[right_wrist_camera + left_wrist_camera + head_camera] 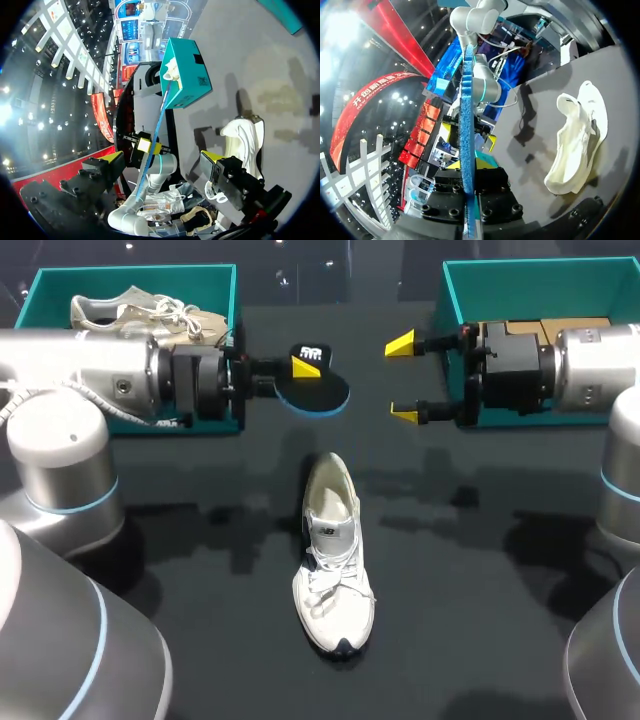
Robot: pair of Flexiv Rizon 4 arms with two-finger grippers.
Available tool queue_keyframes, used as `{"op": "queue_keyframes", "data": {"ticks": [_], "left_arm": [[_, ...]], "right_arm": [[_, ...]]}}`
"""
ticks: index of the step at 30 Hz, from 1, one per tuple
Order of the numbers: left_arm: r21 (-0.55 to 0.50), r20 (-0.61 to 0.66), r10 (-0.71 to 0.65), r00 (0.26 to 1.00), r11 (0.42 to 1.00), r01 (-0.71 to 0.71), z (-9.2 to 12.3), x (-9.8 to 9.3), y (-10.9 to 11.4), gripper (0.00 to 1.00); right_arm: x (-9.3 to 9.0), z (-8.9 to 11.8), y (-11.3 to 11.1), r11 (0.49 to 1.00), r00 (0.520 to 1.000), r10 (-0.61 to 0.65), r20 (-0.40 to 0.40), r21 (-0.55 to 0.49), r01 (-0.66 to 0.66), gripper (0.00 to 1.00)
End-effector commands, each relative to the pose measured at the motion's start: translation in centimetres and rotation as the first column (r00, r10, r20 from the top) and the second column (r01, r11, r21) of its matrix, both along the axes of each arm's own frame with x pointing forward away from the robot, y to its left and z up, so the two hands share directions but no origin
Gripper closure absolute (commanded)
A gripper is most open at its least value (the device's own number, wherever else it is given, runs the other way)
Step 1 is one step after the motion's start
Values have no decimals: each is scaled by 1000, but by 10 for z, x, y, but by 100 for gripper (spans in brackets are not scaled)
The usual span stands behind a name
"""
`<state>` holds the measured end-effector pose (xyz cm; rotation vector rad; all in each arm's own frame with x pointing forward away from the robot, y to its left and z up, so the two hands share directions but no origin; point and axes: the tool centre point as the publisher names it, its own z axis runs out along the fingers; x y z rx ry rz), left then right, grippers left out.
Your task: Take the shoe out of the shoebox, open the shoe tongue, remove and reinsert the insole, then place the shoe into the shoebox
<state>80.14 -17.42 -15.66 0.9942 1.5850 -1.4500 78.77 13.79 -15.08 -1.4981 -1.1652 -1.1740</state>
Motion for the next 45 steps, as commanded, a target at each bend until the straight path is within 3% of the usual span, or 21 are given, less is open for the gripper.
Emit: {"op": "queue_keyframes", "data": {"ticks": [1,12,23,24,27,29,39,45], "left_arm": [[-35,53,-17,998,999,19,-4,5,0,100],[-61,272,0,962,998,18,-4,20,-9,100],[-60,387,3,922,998,22,-10,21,-23,100],[-59,391,4,920,998,21,-10,21,-24,100],[-58,398,3,917,998,22,-8,21,-27,100],[-58,401,3,916,998,23,-6,21,-29,100],[-66,409,18,912,998,9,-1,25,-33,100],[-75,423,29,906,997,3,0,26,-35,100]], "right_arm": [[0,-1,2,1000,1000,-1,0,-2,1,0],[-4,4,10,997,998,49,34,-54,-47,0],[-7,6,35,978,975,192,109,-105,-181,0],[-8,5,37,976,973,200,113,-106,-188,5],[-8,3,41,973,970,215,117,-109,-202,40],[-8,1,44,971,966,225,124,-106,-213,50],[-7,-3,54,965,955,257,147,-96,-245,65],[-8,-5,58,961,949,273,158,-86,-262,65]]}}
